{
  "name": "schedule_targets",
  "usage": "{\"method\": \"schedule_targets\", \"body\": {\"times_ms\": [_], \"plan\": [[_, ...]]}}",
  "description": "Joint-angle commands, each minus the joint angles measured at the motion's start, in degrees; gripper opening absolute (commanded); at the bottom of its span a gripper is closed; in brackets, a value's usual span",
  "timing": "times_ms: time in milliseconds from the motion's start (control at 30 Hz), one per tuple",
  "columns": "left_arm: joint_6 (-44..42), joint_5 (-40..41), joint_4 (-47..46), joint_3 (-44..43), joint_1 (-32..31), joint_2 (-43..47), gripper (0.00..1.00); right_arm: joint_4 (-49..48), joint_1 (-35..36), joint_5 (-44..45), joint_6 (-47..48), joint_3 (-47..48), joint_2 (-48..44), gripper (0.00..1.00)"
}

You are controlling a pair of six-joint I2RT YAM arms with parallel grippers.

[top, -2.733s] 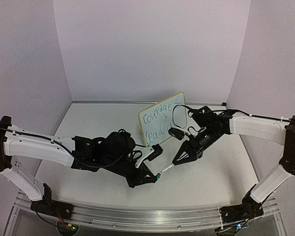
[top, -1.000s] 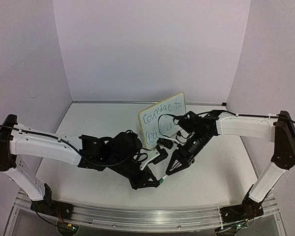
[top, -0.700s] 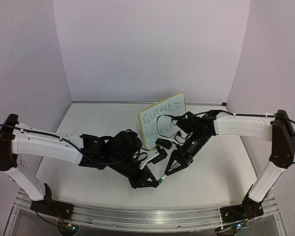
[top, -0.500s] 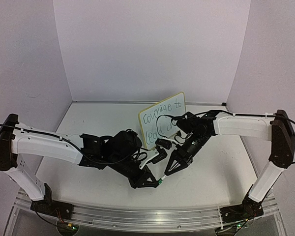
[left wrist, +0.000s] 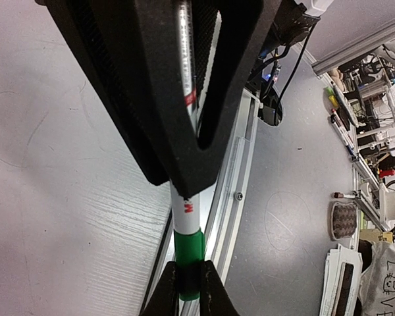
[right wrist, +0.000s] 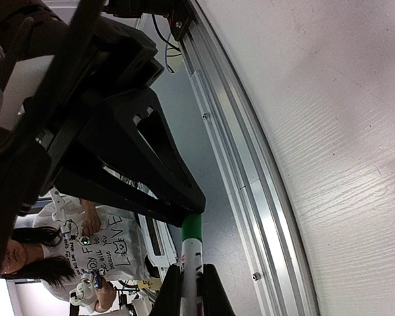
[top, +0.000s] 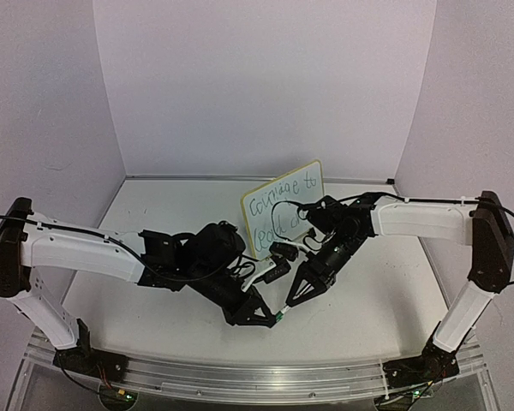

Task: Write a sentence on the whiteboard
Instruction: Insert the whiteboard marker without the cap into the pen cap, then put down the whiteboard marker at the corner of the board.

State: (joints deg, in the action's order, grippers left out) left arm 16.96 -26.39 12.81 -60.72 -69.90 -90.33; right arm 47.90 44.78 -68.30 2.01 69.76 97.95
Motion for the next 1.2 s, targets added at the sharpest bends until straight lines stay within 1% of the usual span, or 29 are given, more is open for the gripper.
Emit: {"method": "schedule_targets", "body": {"times_ms": [0, 200, 333, 367, 400, 467, 533, 567, 633, 700, 767, 833, 933, 1067, 1167], "plan": [[0.4, 2.0, -20.4, -2.7, 1.6, 0.6, 0.00, -3.2, 3.5, -6.2, 1.5, 2.3, 0.5, 0.00], [1.0, 2.3, -21.5, -1.9, 1.7, 0.8, 0.00, -3.4, 3.7, -6.6, 1.4, 2.2, 0.2, 0.00], [0.3, 3.2, -17.0, -1.7, 1.7, 1.6, 0.00, -3.2, 3.5, -1.3, 0.8, 2.2, -0.5, 0.00], [0.1, 4.1, -15.0, -1.4, 1.8, 2.1, 0.02, -3.2, 3.4, 1.2, 0.4, 2.3, -0.8, 0.00], [0.0, 5.0, -12.9, -0.7, 2.0, 2.8, 0.07, -3.3, 3.0, 4.1, -0.1, 2.3, -1.2, 0.00], [0.9, 7.2, -10.2, 2.0, 2.9, 4.7, 0.24, -3.3, 1.6, 10.7, -1.3, 2.5, -2.1, 0.00], [2.8, 8.7, -9.6, 5.6, 4.7, 7.4, 0.42, -3.5, -1.5, 14.9, -3.0, 2.0, -2.9, 0.00], [3.6, 9.6, -9.2, 7.1, 5.6, 8.7, 0.49, -4.0, -3.4, 16.6, -4.4, 1.4, -3.5, 0.00], [4.6, 12.0, -8.0, 9.2, 7.1, 11.5, 0.59, -5.4, -6.7, 19.3, -6.2, 0.1, -4.7, 0.00], [5.0, 14.9, -6.0, 10.6, 8.8, 13.5, 0.67, -7.5, -8.3, 20.6, -7.8, -0.9, -5.5, 0.00], [5.8, 17.8, -3.7, 11.0, 10.7, 14.8, 0.72, -11.1, -8.6, 20.6, -10.6, -2.3, -6.1, 0.00], [6.7, 19.6, -1.2, 11.1, 13.8, 15.1, 0.76, -16.6, -8.6, 20.3, -14.6, -4.2, -6.6, 0.00], [7.7, 20.8, 0.9, 11.1, 18.6, 15.2, 0.78, -23.4, -8.6, 25.3, -20.1, -7.0, -6.9, 0.00], [8.7, 21.9, 2.1, 11.1, 24.2, 15.0, 0.79, -25.7, -9.3, 33.8, -23.6, -8.0, -4.4, 0.00], [9.0, 21.9, 2.3, 11.3, 27.6, 14.9, 0.80, -27.5, -10.8, 37.0, -24.6, -9.1, -2.7, 0.01]]}}
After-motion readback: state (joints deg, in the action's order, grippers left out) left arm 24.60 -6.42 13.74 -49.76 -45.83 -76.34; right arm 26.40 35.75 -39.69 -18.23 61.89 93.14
